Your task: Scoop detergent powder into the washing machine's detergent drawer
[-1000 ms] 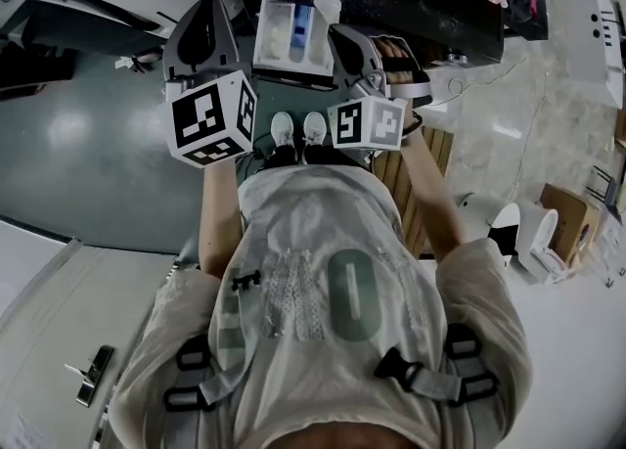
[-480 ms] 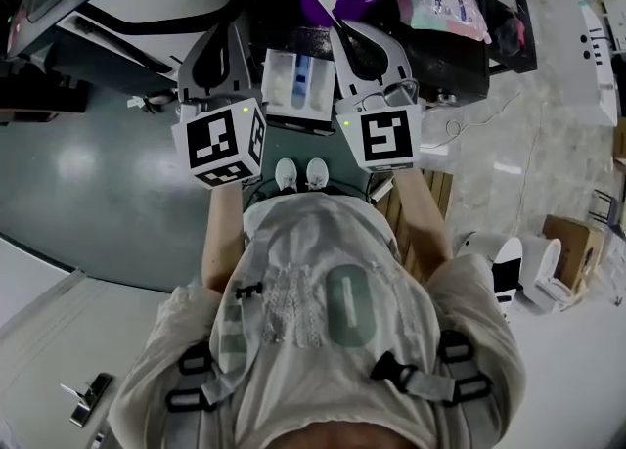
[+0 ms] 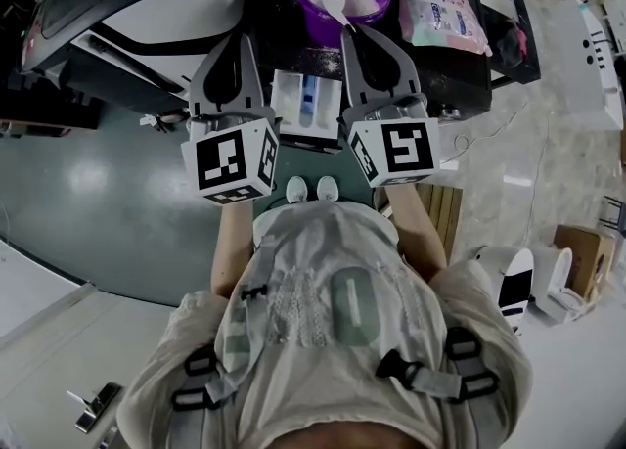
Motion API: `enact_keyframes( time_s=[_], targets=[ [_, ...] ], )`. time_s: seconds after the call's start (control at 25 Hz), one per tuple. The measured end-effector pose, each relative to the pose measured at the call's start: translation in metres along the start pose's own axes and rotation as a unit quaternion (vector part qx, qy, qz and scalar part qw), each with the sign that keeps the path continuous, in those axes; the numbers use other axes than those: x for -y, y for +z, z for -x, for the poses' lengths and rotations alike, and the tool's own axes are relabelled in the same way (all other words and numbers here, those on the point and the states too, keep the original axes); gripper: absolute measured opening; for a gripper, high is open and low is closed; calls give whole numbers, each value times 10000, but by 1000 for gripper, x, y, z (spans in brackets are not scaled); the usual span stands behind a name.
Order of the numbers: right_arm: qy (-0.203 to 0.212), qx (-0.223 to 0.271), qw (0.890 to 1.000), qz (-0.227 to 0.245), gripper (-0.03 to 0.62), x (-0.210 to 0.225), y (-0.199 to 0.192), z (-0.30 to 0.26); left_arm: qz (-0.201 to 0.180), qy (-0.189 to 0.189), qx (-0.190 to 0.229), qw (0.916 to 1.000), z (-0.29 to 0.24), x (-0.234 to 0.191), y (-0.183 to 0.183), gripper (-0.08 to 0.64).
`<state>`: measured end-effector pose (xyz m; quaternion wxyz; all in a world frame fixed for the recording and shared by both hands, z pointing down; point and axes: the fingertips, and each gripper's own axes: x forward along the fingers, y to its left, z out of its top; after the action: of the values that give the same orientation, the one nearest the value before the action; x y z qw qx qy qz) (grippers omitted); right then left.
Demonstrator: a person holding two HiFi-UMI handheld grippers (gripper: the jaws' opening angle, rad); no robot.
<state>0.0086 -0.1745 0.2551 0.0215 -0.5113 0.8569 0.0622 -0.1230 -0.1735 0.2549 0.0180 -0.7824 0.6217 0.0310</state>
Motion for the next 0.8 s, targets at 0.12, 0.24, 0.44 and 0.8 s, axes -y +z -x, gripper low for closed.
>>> enact_keyframes(
  time_s=[0.12,0.24,0.44,0.8],
  targets=[
    [-130,-3,9999,-64,11,2,-3,4,15,20,9,10000,0,-3,0,20],
    [-227,-50,9994,-271,11,4,-10,7,9,39,-37,10000,1,-6,-4,20],
    [-285,-112,9988,-373,11,3,-17,12,11,40,-86,10000,3,-7,-10,20],
    [-342,-159,9987,-338,11,6,-19,16,2,28,-76,10000,5,-5,-11,20]
  ],
)
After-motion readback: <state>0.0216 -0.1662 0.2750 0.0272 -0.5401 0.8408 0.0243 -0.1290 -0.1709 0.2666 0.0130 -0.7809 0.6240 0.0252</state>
